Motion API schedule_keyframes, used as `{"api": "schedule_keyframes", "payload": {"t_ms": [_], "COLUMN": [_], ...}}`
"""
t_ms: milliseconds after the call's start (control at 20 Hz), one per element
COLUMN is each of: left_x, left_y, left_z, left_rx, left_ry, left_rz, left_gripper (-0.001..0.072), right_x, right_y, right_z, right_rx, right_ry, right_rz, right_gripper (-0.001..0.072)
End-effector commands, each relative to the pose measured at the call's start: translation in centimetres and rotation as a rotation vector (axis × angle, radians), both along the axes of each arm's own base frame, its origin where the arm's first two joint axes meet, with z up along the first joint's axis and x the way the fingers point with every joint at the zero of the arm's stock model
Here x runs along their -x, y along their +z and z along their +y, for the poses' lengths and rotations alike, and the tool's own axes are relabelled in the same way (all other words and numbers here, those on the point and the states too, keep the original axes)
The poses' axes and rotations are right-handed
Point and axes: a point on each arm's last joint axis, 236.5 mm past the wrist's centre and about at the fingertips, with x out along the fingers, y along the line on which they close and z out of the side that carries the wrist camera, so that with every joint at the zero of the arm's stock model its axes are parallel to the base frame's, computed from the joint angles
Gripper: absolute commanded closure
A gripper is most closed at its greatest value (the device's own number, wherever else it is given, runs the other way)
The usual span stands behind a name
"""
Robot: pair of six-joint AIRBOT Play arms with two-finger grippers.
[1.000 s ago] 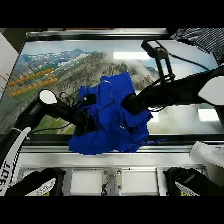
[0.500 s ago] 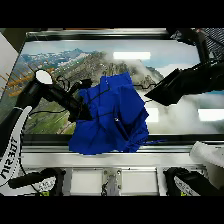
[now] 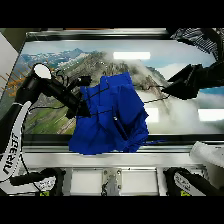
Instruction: Fold the clothes and pants, and hang the long-sleeved shirts on hangers.
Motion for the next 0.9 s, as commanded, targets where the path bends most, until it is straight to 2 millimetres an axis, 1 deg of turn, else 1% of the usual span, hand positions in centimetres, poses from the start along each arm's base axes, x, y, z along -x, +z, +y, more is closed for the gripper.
{"api": "schedule_keyframes", "payload": {"t_ms": [0,100,200,300,600,850], "left_x": [-0.1,-0.1,-0.1,-0.1,-0.1,-0.1], "left_y": [0.0,0.0,0.0,0.0,0.0,0.0], "left_z": [0.0,0.0,0.0,0.0,0.0,0.0], "left_rx": [0.006,0.006,0.006,0.006,0.006,0.006], "left_ry": [-0.014,-0.014,-0.014,-0.014,-0.014,-0.014], "left_rz": [-0.016,-0.015,-0.015,-0.015,-0.015,-0.015], "left_gripper": [0.0699,0.07,0.0699,0.07,0.07,0.07], "right_x": [0.2,0.6,0.4,0.5,1.0,1.0], "right_y": [-0.4,-1.0,-1.8,-2.8,-4.2,-5.0], "right_z": [-0.3,0.2,0.8,1.4,4.3,5.3], "right_rx": [-0.219,-0.328,-0.411,-0.442,-0.476,-0.481], "right_ry": [0.201,0.323,0.348,0.394,0.481,0.499], "right_rz": [-0.078,-0.15,-0.121,-0.083,-0.012,0.015], "right_gripper": [0.0096,0.0095,0.0095,0.0095,0.0095,0.0095]}}
